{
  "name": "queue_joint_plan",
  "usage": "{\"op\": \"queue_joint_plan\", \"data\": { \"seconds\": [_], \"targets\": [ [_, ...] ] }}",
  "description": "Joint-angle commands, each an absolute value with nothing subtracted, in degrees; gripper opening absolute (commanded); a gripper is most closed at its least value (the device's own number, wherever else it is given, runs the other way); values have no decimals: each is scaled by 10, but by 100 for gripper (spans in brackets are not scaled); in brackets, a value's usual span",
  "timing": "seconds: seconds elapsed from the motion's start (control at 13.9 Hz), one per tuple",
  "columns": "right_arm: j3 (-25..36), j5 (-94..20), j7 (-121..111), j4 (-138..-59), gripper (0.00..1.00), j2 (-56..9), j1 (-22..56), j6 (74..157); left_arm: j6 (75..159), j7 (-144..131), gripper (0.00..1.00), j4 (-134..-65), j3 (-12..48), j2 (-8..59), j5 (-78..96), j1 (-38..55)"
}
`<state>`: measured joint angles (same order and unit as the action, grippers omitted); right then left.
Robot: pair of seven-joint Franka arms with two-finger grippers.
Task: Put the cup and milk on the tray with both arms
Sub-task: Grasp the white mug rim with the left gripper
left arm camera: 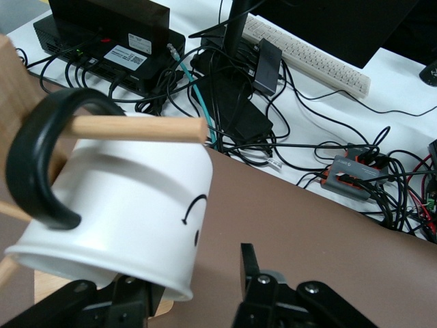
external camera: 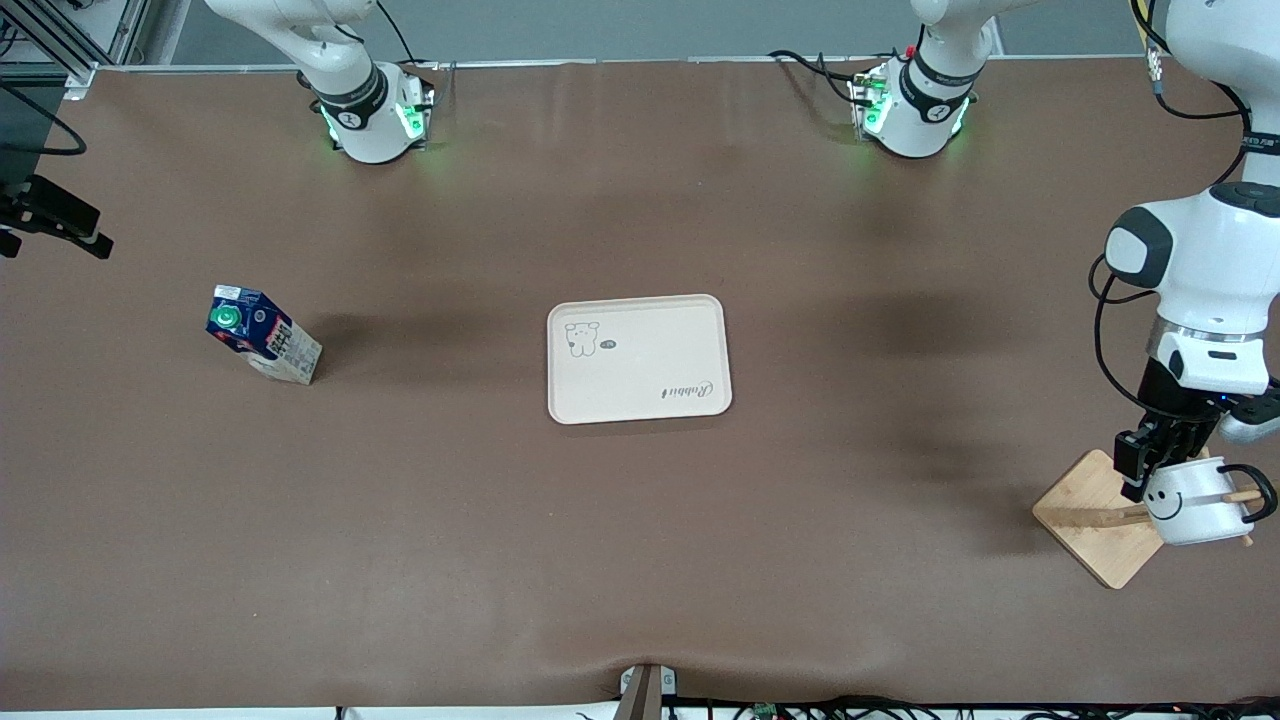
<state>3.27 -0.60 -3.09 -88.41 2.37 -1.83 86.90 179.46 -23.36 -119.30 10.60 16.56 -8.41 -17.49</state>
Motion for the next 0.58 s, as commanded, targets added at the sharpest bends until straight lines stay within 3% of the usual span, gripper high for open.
{"op": "queue_joint_plan", "data": {
  "seconds": [0.0, 0.29, 0.5],
  "targets": [
    [30, -1, -33, -872, 100, 17, -24, 863, 1801, -228, 36, -1182, 106, 174, -98, -173],
    [30, -1, -33, -872, 100, 17, -24, 863, 1801, -202, 28, -1182, 106, 176, -97, -173],
    [30, 0, -33, -872, 100, 17, -24, 863, 1801, -193, 11, -1184, 106, 177, -97, -174]
  ]
}}
